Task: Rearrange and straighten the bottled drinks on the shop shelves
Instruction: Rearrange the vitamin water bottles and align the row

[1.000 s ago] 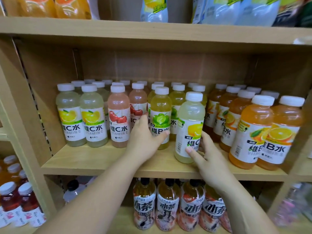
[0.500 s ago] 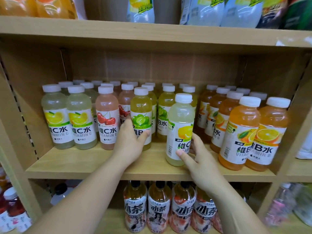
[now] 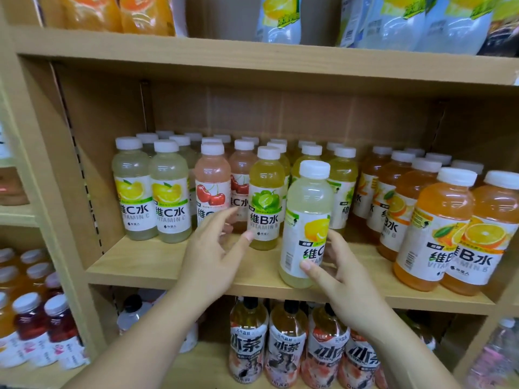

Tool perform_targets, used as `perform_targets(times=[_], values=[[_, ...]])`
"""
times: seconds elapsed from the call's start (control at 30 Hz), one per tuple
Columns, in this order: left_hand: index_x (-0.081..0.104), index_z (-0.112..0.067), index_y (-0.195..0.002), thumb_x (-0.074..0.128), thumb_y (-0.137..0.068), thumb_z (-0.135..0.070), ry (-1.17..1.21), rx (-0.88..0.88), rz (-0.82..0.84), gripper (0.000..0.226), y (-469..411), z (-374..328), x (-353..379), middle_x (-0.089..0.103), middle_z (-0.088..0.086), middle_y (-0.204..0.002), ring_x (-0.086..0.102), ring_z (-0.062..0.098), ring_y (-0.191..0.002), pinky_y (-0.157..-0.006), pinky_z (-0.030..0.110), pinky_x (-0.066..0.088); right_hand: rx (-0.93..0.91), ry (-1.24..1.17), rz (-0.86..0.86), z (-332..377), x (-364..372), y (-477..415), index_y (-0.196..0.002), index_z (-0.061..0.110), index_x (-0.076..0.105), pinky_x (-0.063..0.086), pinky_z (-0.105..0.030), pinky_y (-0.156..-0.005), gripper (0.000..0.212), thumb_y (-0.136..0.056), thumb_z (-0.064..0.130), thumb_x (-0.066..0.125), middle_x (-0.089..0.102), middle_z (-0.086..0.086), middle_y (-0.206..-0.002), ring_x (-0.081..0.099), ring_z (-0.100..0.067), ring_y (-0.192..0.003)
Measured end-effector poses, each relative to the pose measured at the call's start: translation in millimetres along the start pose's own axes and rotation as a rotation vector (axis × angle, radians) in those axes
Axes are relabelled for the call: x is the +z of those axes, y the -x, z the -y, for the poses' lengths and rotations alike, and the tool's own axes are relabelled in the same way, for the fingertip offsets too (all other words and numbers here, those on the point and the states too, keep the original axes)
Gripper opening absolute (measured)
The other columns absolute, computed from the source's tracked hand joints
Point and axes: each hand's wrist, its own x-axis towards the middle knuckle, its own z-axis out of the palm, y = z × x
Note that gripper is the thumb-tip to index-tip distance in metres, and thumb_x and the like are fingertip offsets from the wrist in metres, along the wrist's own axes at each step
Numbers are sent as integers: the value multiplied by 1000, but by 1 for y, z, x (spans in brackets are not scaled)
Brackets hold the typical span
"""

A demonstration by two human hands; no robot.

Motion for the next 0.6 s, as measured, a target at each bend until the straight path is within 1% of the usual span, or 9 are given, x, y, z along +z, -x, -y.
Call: perform_targets(times=[0.07,0.13,0.23,0.3,0.37,0.4,0.43,0.53,0.6], values=[[61,-40,-125,73,-90,-37,74,-13,43,38,6,10,-16,69,-11,-112,66,6,-99,-84,23,54,-32,-4,31,12,24,-1,-146,42,40,47,-26,-105,60,-94,40,68,58,35,-133,51,15,-123],[62,-45,-117,75,-91,-23,126,-47,102,37,10,20,-32,74,-10,-104,69,8,-94,-81,22,53,-61,-33,53,24,51,-6,-147,42,40,48,-32,-108,59,-95,36,69,59,33,-134,53,11,-125],[66,-31,-126,73,-91,-20,192,-79,114,37,15,29,-58,75,-11,-106,70,7,-96,-84,24,55,-121,-45,61,41,88,-20,-146,42,43,49,-37,-107,56,-96,33,69,60,28,-136,55,5,-127],[65,-30,-129,73,-91,-21,237,-70,83,40,16,30,-73,74,-10,-110,70,7,-99,-86,23,55,-165,-31,44,48,110,-30,-145,39,47,48,-32,-107,56,-94,33,70,60,28,-136,55,5,-127],[61,-37,-125,73,-91,-18,234,-66,42,41,13,32,-85,72,-15,-107,69,0,-95,-82,15,53,-185,-15,22,56,130,-40,-144,36,51,45,-20,-104,56,-93,28,73,61,30,-133,54,10,-124],[60,-36,-127,73,-91,-18,211,-71,19,43,11,33,-92,71,-17,-105,68,-3,-91,-79,12,53,-188,-17,15,60,140,-44,-142,36,53,44,-19,-103,55,-92,28,74,62,28,-133,54,10,-124],[60,-32,-131,74,-91,-18,181,-72,-10,45,8,36,-98,70,-18,-104,68,-5,-88,-78,13,54,-183,-20,7,64,151,-49,-140,37,55,45,-21,-104,53,-91,31,75,62,24,-134,55,7,-125],[61,-20,-138,78,-88,-19,12,-5,-103,53,-1,49,-118,69,-8,-113,70,1,-91,-84,29,61,-154,-44,-19,74,183,-60,-140,35,56,49,-36,-107,59,-85,43,75,64,16,-135,59,-4,-125],[59,-13,-141,79,-86,-18,-125,60,-145,58,-3,57,-130,67,3,-120,71,14,-95,-84,37,62,-109,-85,-37,80,201,-64,-138,28,56,52,-36,-102,60,-84,38,80,68,14,-127,64,-2,-115]])
